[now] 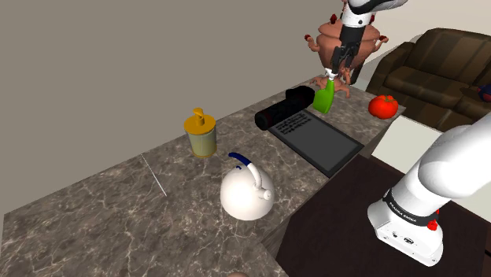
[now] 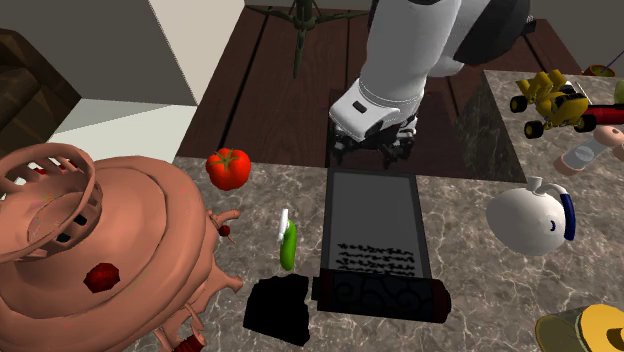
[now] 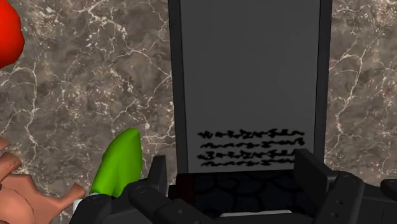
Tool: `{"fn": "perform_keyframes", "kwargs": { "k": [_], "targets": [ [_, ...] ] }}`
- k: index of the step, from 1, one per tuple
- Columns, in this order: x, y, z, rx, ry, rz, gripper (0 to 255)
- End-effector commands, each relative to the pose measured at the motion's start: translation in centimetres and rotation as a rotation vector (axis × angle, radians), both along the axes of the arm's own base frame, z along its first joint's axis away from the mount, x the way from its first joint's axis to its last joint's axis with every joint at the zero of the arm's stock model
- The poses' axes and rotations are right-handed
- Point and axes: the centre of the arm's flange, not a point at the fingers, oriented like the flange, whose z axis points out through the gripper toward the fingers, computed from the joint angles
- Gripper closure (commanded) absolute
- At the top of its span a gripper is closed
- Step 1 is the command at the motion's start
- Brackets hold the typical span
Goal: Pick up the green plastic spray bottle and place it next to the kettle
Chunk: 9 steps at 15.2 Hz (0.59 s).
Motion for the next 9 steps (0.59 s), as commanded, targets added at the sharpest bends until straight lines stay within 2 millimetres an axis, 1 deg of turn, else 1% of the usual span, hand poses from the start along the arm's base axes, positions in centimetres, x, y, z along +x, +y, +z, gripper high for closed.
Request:
{"fn": "perform_keyframes", "kwargs": {
  "k": [1, 9],
  "targets": [
    [1.0, -2.1, -0.9, 0.004, -0.002, 0.0, 0],
    [6.0, -11.1, -4.1, 0.025, -0.008, -0.003, 0]
  ]
}}
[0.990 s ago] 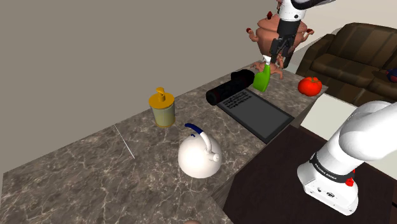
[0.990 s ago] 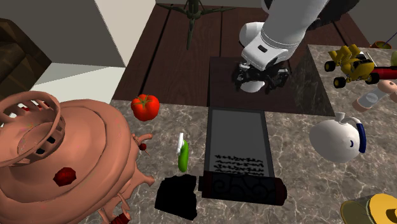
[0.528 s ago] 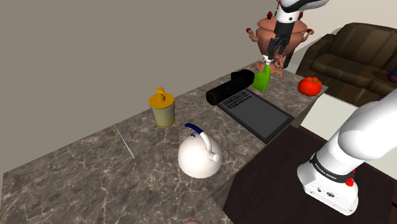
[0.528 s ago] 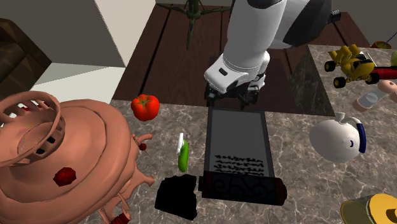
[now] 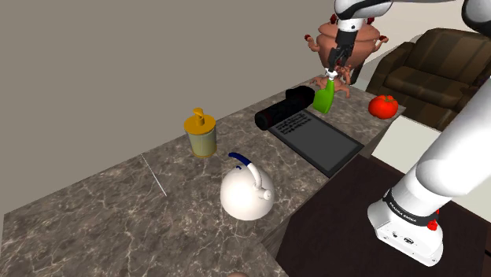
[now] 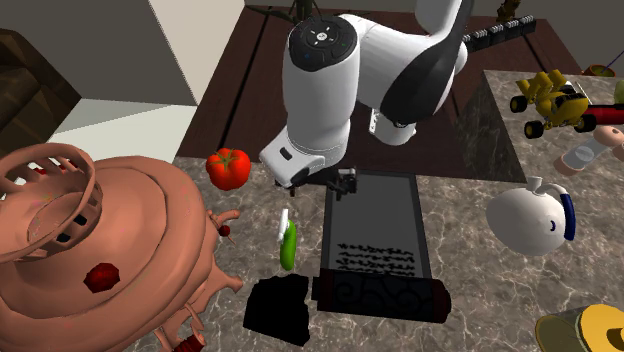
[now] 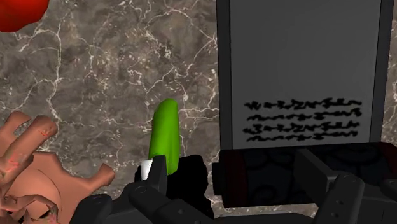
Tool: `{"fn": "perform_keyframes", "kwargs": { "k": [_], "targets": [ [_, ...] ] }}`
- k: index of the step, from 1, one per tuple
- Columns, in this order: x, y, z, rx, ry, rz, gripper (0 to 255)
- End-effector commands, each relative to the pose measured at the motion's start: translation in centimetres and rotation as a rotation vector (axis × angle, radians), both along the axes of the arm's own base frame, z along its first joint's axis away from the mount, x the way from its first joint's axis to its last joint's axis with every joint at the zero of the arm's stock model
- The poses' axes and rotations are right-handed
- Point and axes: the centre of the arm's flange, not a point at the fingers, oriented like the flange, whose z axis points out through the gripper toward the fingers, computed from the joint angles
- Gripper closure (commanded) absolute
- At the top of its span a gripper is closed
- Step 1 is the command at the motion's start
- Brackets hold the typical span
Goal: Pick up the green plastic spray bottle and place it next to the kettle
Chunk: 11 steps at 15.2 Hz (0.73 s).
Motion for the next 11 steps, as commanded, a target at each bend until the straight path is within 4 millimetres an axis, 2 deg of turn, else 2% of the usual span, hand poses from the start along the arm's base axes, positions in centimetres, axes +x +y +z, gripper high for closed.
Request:
{"fn": "perform_keyframes", "kwargs": {
  "k": [1, 5, 6, 11],
  "targets": [
    [1.2, -2.5, -0.7, 0.005, -0.001, 0.001, 0],
    [3.7, -6.9, -2.3, 0.015, -0.005, -0.001, 0],
    [3.8, -7.1, -2.3, 0.016, -0.005, -0.001, 0],
    [3.7, -7.0, -5.0, 0.016, -0.005, -0.001, 0]
  ]
}}
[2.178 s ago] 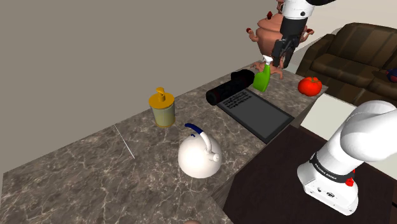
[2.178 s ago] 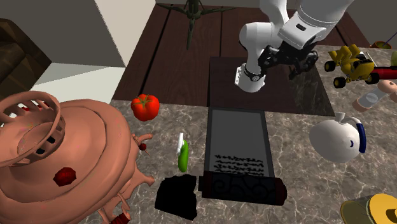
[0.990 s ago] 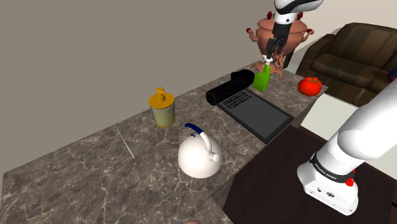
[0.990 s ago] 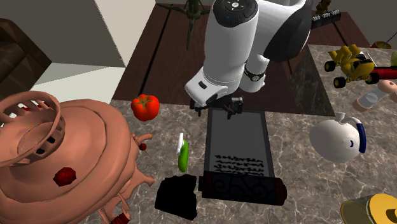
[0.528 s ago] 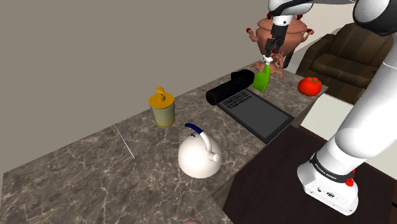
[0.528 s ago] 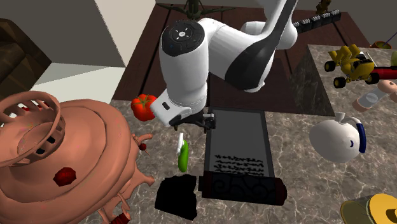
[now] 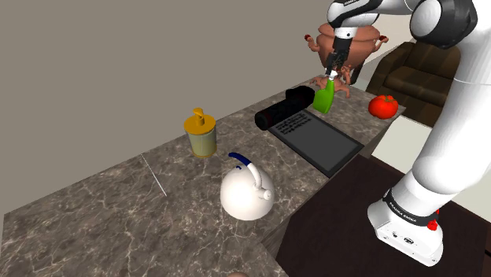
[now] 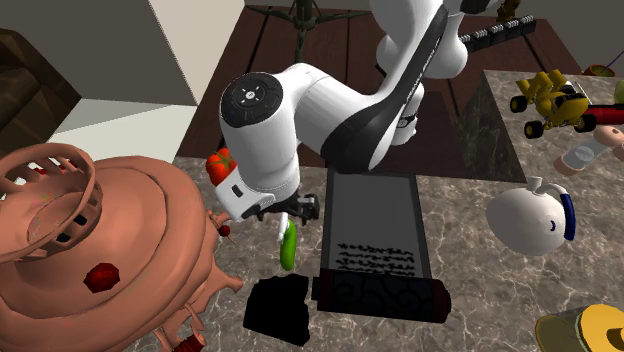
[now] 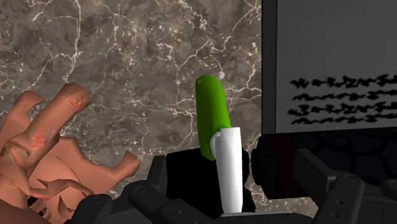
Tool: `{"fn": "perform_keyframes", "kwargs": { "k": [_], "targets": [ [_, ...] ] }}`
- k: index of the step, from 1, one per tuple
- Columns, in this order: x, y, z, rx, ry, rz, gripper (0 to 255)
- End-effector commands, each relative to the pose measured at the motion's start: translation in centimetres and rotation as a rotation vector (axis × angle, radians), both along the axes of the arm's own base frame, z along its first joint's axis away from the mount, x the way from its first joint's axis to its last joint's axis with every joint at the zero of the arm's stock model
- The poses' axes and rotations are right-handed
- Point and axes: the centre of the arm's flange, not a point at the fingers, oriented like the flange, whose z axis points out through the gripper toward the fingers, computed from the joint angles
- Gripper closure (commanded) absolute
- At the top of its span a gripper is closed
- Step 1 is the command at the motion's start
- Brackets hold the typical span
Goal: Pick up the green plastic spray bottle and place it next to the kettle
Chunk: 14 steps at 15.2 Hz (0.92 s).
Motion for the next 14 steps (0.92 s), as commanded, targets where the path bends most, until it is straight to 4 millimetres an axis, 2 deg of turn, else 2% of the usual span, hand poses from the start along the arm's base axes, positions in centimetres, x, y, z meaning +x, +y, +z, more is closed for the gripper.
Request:
{"fn": "perform_keyframes", "kwargs": {
  "k": [1, 2, 10, 11, 14],
  "targets": [
    [0.14, 0.01, -1.04, 0.0, -0.001, 0.0, 0],
    [0.12, 0.01, -1.87, 0.0, -0.001, 0.0, 0],
    [0.12, 0.01, -1.86, 0.0, 0.0, 0.0, 0],
    [0.12, 0.01, -1.86, 0.0, 0.0, 0.0, 255],
    [0.12, 0.01, -1.86, 0.0, 0.0, 0.0, 255]
  ]
}}
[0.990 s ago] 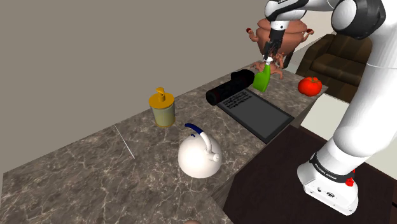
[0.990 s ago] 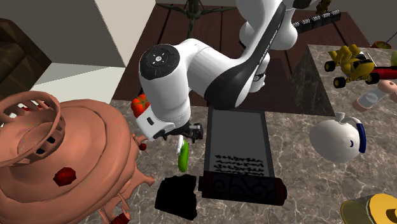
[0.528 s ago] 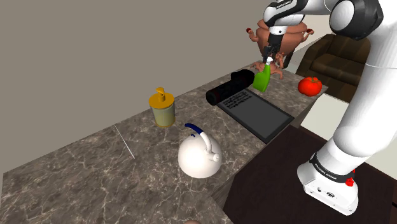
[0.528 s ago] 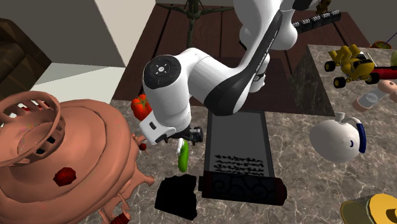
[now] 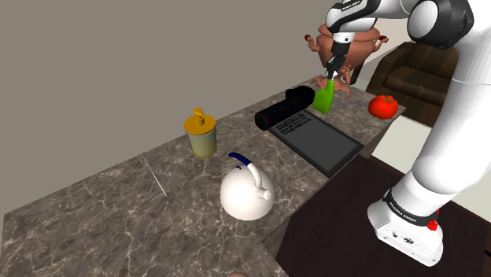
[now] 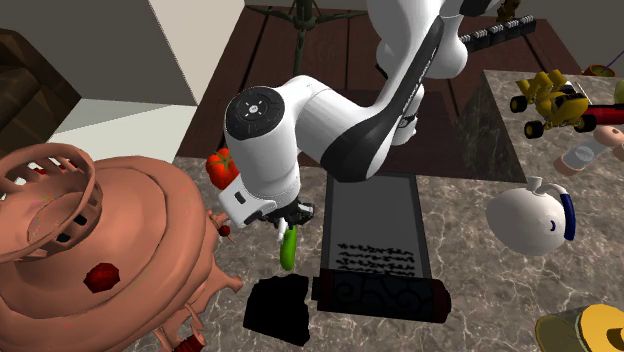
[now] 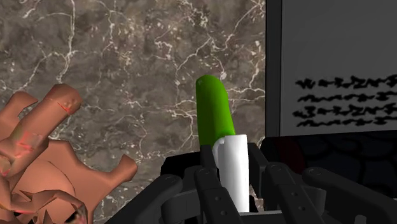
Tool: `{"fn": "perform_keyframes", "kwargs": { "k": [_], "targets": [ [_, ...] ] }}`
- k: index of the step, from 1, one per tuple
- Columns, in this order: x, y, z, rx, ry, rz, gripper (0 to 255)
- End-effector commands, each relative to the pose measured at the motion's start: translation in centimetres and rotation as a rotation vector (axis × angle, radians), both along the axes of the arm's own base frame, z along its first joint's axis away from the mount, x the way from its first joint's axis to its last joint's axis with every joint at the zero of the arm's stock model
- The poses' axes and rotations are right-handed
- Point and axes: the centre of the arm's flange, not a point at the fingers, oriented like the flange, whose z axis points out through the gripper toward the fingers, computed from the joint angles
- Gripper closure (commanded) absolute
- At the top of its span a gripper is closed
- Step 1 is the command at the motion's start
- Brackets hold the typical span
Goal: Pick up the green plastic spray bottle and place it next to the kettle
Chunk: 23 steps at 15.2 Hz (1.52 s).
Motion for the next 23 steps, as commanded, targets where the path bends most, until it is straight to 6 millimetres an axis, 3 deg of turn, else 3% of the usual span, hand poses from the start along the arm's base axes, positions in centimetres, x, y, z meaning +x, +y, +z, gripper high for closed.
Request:
{"fn": "perform_keyframes", "kwargs": {
  "k": [1, 6, 23],
  "targets": [
    [0.0, 0.0, 0.0, 0.0, 0.0, 0.0, 255],
    [0.0, 0.0, 0.0, 0.0, 0.0, 0.0, 255],
    [0.0, 0.0, 9.0, 0.0, 0.0, 0.0, 255]
  ]
}}
